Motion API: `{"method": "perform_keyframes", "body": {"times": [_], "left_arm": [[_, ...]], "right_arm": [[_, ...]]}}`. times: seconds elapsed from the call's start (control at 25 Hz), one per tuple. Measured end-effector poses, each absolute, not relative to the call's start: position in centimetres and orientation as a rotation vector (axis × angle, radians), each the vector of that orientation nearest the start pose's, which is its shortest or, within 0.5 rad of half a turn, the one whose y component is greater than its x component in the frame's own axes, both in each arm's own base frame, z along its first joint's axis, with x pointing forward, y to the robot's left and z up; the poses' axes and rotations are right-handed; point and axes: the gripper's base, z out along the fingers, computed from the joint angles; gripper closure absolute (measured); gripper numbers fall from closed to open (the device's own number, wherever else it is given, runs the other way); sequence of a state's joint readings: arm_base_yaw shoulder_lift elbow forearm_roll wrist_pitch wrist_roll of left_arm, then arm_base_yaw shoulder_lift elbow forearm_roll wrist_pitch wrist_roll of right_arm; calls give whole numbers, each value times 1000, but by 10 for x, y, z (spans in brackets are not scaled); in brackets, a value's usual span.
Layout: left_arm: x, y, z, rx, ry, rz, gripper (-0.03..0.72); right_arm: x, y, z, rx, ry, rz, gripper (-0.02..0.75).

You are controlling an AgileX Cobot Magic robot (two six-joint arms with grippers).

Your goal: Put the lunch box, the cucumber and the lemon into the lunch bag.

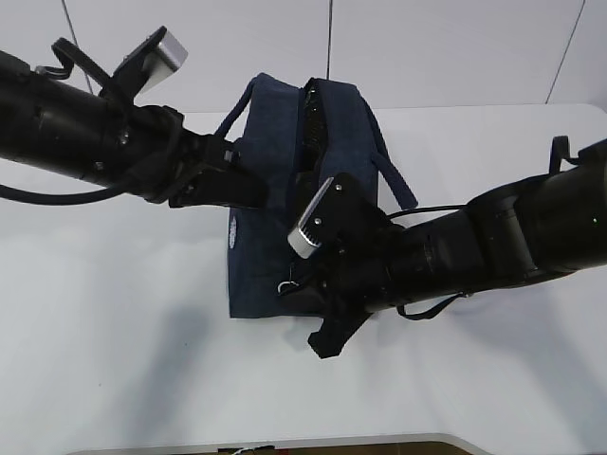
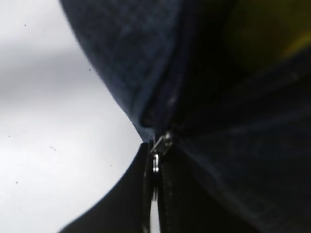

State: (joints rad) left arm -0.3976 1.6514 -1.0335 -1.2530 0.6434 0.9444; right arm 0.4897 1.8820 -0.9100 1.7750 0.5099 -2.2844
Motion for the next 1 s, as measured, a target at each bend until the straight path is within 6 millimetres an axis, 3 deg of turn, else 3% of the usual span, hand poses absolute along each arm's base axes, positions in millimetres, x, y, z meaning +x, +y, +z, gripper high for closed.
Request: {"method": "perform_keyframes", "body": {"times": [1.0], "left_arm": [[297,-180,242,493,2325,-1000,698]], "right_arm": [[284,200,166,-1215,2037,631,733]]}}
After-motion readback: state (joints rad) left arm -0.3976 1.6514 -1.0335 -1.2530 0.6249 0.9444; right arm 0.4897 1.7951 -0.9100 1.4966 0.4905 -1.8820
